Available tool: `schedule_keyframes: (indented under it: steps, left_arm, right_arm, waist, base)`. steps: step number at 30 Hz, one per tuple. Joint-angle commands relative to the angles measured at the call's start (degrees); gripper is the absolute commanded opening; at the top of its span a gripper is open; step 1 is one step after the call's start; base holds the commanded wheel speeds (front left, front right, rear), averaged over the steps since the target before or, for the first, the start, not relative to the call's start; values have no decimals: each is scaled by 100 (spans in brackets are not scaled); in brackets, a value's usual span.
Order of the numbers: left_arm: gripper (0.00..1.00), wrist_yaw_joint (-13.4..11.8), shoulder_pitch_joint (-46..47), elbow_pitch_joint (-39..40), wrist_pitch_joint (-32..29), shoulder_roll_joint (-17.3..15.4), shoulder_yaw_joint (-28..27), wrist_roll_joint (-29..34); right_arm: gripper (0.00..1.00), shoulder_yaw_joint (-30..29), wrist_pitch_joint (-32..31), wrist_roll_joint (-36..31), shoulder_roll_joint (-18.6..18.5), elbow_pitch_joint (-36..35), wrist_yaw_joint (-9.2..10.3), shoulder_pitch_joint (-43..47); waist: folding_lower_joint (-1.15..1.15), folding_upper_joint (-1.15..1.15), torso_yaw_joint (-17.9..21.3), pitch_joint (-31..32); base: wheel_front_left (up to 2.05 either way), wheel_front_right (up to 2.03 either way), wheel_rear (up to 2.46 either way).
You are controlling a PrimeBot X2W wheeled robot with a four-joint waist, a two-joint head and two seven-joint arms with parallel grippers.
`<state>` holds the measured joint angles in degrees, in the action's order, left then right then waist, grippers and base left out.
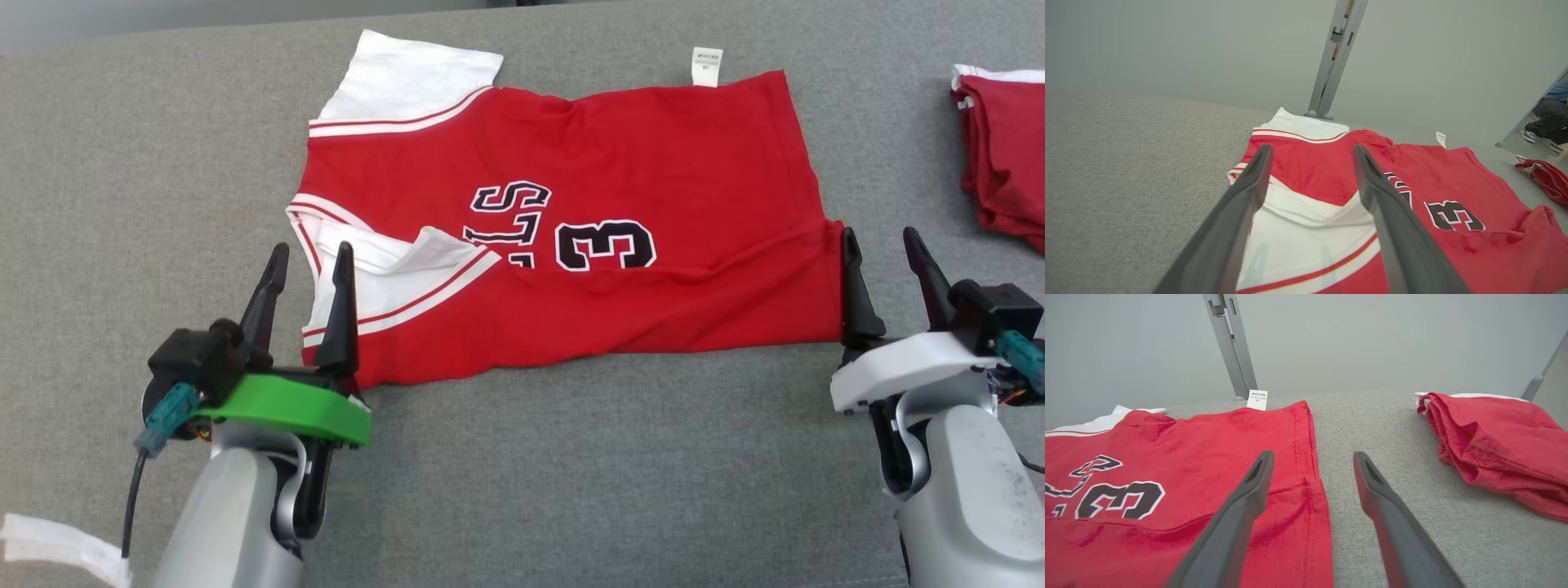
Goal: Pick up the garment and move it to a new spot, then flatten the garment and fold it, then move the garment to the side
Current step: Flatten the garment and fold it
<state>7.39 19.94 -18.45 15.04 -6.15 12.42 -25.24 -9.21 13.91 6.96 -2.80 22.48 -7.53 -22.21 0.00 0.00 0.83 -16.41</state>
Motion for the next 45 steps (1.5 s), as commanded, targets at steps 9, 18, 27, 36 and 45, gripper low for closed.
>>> schedule_keyframes:
  steps: [9, 18, 27, 36, 45]
  left_arm:
    - [100, -45, -999, -96, -330, -183, -188, -509]
    - [100, -168, -1423, -172, -1237, -29, -306, -1234]
    - [100, -193, -1105, -376, -1566, 99, -363, -1647]
    - [26, -124, -771, -474, -1250, 112, -541, -1924]
    - [0, -54, -598, -258, -823, 80, -332, -1698]
  right_arm:
    - [100, 137, -123, -166, -21, -340, 9, 791]
    - [100, 231, -345, -79, -22, -467, 9, 1134]
    - [100, 327, -472, -137, -21, -484, 9, 998]
    - [100, 258, -562, -251, -20, -427, 9, 786]
    - [100, 157, -866, -352, -21, 99, 9, 461]
  waist:
    - [0, 0, -81, 506]
    - [0, 0, -3, 572]
    - [0, 0, 224, 380]
    - [0, 0, 298, 186]
    - [0, 0, 98, 113]
  base:
    - [0, 0, 0]
    - [0, 0, 0]
    - [0, 0, 0]
    - [0, 0, 0]
    - [0, 0, 0]
